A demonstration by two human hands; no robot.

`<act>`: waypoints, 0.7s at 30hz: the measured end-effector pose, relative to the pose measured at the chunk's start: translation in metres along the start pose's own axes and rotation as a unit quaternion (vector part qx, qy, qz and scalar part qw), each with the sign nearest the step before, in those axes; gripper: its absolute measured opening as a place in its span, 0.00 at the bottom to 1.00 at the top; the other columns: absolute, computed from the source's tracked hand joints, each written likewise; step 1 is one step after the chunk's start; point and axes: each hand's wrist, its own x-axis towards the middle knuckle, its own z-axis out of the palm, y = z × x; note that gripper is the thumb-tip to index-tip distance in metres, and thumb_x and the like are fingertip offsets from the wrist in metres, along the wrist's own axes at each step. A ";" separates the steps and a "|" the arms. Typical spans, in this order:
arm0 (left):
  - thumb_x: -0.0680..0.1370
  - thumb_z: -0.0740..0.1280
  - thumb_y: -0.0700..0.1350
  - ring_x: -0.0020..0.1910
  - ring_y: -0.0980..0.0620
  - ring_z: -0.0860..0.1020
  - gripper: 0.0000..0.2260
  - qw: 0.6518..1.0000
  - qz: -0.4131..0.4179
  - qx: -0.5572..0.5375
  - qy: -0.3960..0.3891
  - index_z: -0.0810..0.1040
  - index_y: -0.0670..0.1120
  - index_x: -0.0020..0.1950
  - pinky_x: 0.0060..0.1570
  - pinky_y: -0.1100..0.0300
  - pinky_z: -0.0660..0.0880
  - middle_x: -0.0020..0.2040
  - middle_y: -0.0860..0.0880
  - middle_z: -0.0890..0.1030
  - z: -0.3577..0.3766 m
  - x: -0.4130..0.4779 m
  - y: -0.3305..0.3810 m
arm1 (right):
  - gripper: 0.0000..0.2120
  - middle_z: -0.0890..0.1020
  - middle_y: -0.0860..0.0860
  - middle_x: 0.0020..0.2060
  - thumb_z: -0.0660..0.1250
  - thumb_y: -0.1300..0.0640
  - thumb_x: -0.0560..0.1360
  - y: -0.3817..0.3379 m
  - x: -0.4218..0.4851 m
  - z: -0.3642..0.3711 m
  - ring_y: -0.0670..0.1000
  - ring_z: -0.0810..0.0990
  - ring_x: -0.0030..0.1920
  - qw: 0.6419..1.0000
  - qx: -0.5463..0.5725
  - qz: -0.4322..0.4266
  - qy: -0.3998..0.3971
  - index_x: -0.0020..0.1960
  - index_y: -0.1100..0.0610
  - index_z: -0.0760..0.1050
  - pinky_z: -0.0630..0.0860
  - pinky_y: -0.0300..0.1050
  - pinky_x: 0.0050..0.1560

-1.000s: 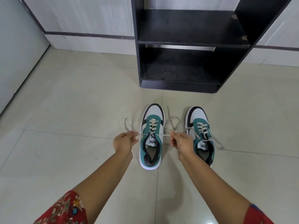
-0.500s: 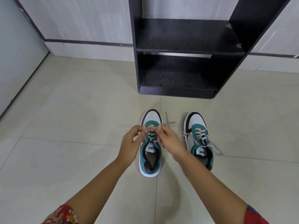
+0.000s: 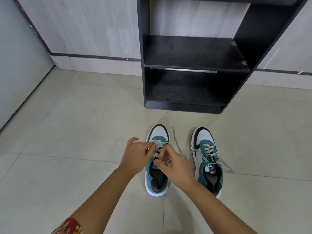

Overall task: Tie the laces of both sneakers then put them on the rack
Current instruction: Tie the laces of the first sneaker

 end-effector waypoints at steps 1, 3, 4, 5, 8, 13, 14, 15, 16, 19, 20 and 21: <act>0.78 0.54 0.53 0.22 0.55 0.63 0.17 1.000 0.021 -0.014 -0.013 0.68 0.51 0.30 0.50 0.60 0.69 0.19 0.54 0.63 -0.002 0.000 -0.001 | 0.05 0.77 0.46 0.39 0.69 0.54 0.72 0.003 -0.002 0.001 0.45 0.76 0.40 1.000 -0.010 -0.013 0.017 0.42 0.53 0.73 0.73 0.36 0.43; 0.78 0.56 0.53 0.21 0.53 0.60 0.20 0.997 0.041 -0.051 -0.027 0.61 0.52 0.27 0.34 0.67 0.62 0.19 0.53 0.59 -0.005 0.000 -0.003 | 0.03 0.76 0.48 0.43 0.68 0.55 0.73 0.010 -0.003 0.005 0.46 0.76 0.42 0.998 -0.030 -0.026 0.039 0.45 0.53 0.79 0.75 0.36 0.47; 0.78 0.58 0.53 0.22 0.52 0.60 0.21 0.996 0.018 -0.082 -0.039 0.61 0.52 0.25 0.31 0.67 0.59 0.20 0.52 0.60 -0.007 -0.001 -0.004 | 0.05 0.76 0.48 0.45 0.68 0.56 0.73 0.011 -0.004 0.008 0.45 0.76 0.43 0.998 -0.028 -0.028 0.050 0.48 0.53 0.80 0.75 0.36 0.48; 0.79 0.59 0.53 0.23 0.53 0.62 0.22 0.991 -0.017 -0.117 -0.055 0.62 0.53 0.24 0.29 0.65 0.59 0.21 0.51 0.62 -0.007 -0.002 -0.005 | 0.07 0.76 0.48 0.46 0.67 0.58 0.74 0.012 -0.006 0.012 0.44 0.77 0.43 0.997 -0.023 -0.031 0.060 0.51 0.52 0.81 0.75 0.35 0.49; 0.77 0.60 0.55 0.27 0.52 0.67 0.19 0.979 -0.083 -0.172 -0.073 0.71 0.51 0.27 0.31 0.57 0.64 0.25 0.49 0.69 -0.007 -0.005 -0.008 | 0.08 0.76 0.47 0.48 0.66 0.58 0.75 0.008 -0.010 0.020 0.43 0.77 0.42 0.995 -0.006 -0.026 0.094 0.53 0.53 0.80 0.77 0.37 0.49; 0.77 0.65 0.45 0.29 0.58 0.69 0.13 0.963 -0.099 -0.237 -0.076 0.79 0.43 0.34 0.33 0.64 0.64 0.29 0.52 0.69 -0.011 -0.004 0.002 | 0.13 0.76 0.45 0.55 0.65 0.52 0.76 0.000 -0.007 0.029 0.46 0.79 0.44 0.993 -0.012 0.006 0.120 0.60 0.51 0.75 0.79 0.45 0.49; 0.77 0.65 0.44 0.29 0.59 0.69 0.13 0.959 -0.105 -0.251 -0.077 0.80 0.41 0.35 0.33 0.65 0.64 0.29 0.53 0.68 -0.012 -0.003 0.004 | 0.15 0.76 0.45 0.56 0.65 0.50 0.76 -0.001 -0.006 0.030 0.46 0.79 0.45 0.993 -0.010 0.008 0.116 0.62 0.50 0.75 0.79 0.44 0.49; 0.77 0.65 0.44 0.29 0.59 0.68 0.12 0.955 -0.112 -0.263 -0.075 0.80 0.40 0.36 0.33 0.65 0.64 0.30 0.53 0.67 -0.013 -0.002 0.005 | 0.15 0.76 0.45 0.55 0.65 0.50 0.76 -0.003 -0.004 0.029 0.45 0.79 0.45 0.994 0.006 0.018 0.112 0.62 0.50 0.75 0.79 0.43 0.50; 0.77 0.65 0.44 0.29 0.59 0.68 0.12 0.951 -0.118 -0.275 -0.071 0.81 0.40 0.37 0.34 0.65 0.64 0.30 0.53 0.67 -0.014 -0.001 0.004 | 0.15 0.76 0.45 0.53 0.66 0.50 0.75 -0.001 -0.001 0.029 0.45 0.78 0.45 0.994 0.029 0.024 0.105 0.61 0.51 0.76 0.78 0.42 0.50; 0.76 0.66 0.45 0.30 0.57 0.68 0.11 0.948 -0.129 -0.288 -0.048 0.82 0.41 0.38 0.35 0.61 0.64 0.31 0.50 0.69 -0.019 0.000 0.003 | 0.07 0.74 0.45 0.49 0.70 0.54 0.73 0.001 0.003 0.022 0.45 0.76 0.51 0.995 0.063 0.014 0.075 0.50 0.55 0.81 0.71 0.34 0.54; 0.76 0.66 0.46 0.30 0.55 0.68 0.12 0.952 -0.129 -0.275 -0.034 0.81 0.41 0.37 0.35 0.59 0.64 0.32 0.48 0.70 -0.020 -0.001 0.002 | 0.04 0.73 0.44 0.50 0.71 0.55 0.73 0.001 0.003 0.019 0.44 0.74 0.54 0.994 0.072 0.006 0.077 0.44 0.55 0.81 0.68 0.30 0.56; 0.76 0.66 0.48 0.30 0.54 0.68 0.13 0.959 -0.127 -0.252 -0.016 0.81 0.42 0.36 0.35 0.58 0.65 0.32 0.45 0.72 -0.021 -0.002 0.002 | 0.05 0.72 0.44 0.51 0.71 0.56 0.72 0.000 0.003 0.013 0.42 0.73 0.56 0.993 0.073 0.010 0.088 0.38 0.54 0.79 0.65 0.27 0.57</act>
